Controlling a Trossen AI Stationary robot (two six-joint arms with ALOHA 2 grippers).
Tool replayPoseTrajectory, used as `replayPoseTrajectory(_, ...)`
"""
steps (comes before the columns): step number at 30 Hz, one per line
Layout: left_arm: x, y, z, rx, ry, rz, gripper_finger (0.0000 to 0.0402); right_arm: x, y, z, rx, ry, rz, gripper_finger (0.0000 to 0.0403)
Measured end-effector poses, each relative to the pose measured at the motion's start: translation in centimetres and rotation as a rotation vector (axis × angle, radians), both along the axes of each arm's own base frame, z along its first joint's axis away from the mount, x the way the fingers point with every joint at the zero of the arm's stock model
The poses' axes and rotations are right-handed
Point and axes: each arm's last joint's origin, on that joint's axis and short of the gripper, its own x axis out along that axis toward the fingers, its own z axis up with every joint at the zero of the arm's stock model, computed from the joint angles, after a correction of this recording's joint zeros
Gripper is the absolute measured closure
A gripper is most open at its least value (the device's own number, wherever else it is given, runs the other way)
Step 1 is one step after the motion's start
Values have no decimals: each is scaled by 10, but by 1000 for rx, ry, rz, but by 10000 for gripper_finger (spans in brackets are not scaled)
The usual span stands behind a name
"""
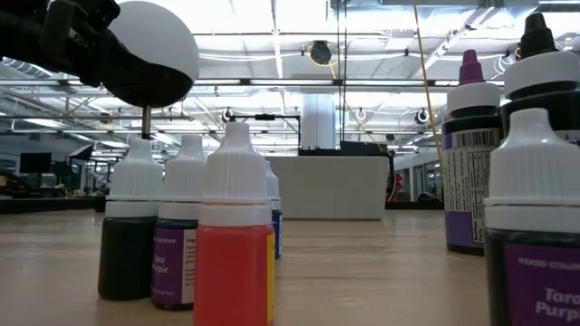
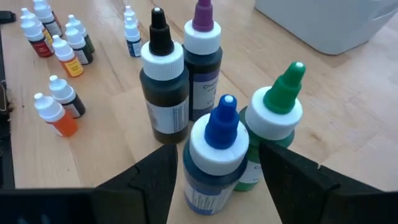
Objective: Pick & Place food coloring
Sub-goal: Put the big blue food coloring bottle into the gray bin
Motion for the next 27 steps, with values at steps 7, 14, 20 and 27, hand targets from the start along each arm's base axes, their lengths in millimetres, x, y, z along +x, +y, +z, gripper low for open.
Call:
replayPoseTrajectory(7,0,0,0,0,0,0,366,0,0,0,3,-1,-1,192)
replayPoseTrajectory(14,0,0,0,1,0,0,366,1,0,0,1,-6,1,193)
replayPoseTrajectory(20,0,0,0,1,0,0,366,4,-1,0,0,-8,-5,198)
replayPoseTrajectory(27,0,0,0,1,0,0,366,11,-2,-1,-11,7,10,235)
